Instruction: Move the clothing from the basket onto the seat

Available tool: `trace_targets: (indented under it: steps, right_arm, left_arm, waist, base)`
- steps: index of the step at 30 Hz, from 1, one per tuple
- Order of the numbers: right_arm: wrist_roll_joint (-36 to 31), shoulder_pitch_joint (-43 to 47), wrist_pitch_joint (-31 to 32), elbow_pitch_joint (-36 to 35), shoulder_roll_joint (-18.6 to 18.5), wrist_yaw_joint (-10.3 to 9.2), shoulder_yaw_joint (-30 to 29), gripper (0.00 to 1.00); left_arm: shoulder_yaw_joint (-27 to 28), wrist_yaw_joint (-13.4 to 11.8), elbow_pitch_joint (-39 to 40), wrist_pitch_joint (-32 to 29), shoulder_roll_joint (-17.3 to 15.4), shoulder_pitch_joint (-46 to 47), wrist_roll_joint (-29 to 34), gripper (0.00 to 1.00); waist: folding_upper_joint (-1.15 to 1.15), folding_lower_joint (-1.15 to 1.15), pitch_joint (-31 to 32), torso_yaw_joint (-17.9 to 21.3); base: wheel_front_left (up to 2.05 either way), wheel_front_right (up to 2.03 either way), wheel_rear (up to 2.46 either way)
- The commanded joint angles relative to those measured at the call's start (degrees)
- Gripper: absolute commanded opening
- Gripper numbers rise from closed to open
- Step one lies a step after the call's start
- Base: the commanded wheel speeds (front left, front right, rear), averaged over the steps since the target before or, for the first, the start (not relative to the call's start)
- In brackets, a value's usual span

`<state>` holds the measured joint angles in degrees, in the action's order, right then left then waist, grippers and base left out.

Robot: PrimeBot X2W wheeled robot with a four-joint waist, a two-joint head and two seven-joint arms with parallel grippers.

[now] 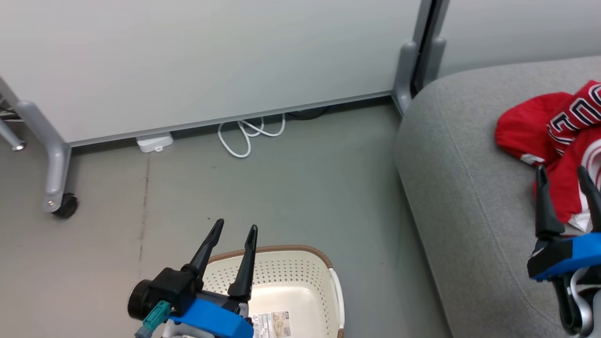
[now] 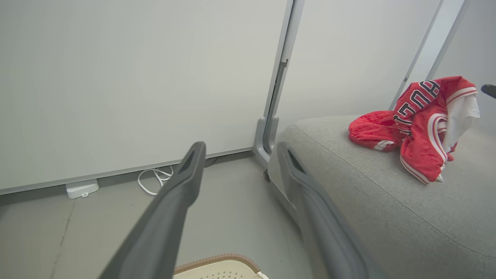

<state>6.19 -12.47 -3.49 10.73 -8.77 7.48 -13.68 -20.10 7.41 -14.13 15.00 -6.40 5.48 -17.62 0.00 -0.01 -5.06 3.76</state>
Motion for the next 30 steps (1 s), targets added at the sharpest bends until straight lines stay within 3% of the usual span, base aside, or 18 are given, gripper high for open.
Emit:
trace_targets:
  steps: [1, 13, 30]
  right_arm:
    - [-0.3, 2.8, 0.5, -2.6, 1.2, 0.03, 0.0, 1.00]
    - [-2.7, 12.7, 0.2, -11.6, 5.4, 0.03, 1.5, 1.00]
    - [2.0, 19.4, -2.3, -10.3, 5.9, 0.03, 5.5, 1.00]
  left_arm:
    - [1.3, 0.0, -0.6, 0.2, 0.1, -0.9, 0.0, 1.00]
    - [7.5, 0.1, -2.2, 0.2, 0.3, -3.3, 0.4, 1.00]
    - [9.0, 0.1, -5.4, 0.2, -0.1, -3.4, -0.6, 1.00]
  waist:
    - [0.00, 0.01, 1.5, -2.0]
    - [0.00, 0.01, 3.3, -7.5]
    - [0.00, 0.01, 5.8, -11.0]
  base:
    - [0.00, 0.00, 0.00]
    - [0.00, 0.00, 0.00]
    - [0.00, 0.00, 0.00]
